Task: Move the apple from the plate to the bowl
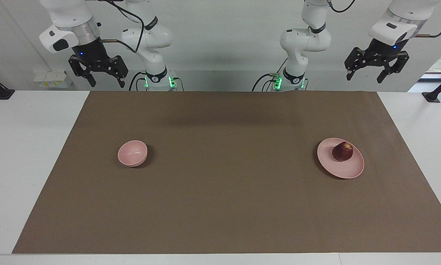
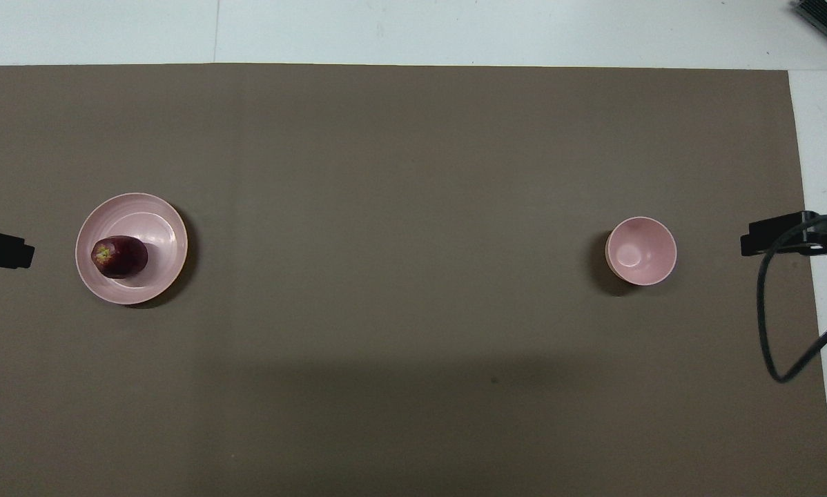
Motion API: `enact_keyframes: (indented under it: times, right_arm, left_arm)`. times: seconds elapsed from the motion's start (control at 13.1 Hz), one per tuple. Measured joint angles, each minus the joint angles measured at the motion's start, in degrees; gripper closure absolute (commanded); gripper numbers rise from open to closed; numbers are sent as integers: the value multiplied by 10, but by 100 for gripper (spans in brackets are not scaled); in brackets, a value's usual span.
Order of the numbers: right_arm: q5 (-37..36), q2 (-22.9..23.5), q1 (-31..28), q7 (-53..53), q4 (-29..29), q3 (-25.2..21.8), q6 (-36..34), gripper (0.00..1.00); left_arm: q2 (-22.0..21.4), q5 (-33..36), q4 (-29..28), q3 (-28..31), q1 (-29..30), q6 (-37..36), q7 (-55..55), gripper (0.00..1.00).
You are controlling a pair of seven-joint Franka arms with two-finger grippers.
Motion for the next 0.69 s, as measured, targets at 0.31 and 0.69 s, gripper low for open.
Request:
enact_keyframes:
  times: [0.31, 0.69]
  right_arm:
    - [0, 0, 0, 0, -1, 0, 0, 0]
    - [0, 0, 0, 0, -4, 0, 1, 0]
  left_arm:
    - [-4, 0, 0, 1, 0, -1, 0, 0]
    - [-6, 0, 0, 5, 1, -1, -1, 0]
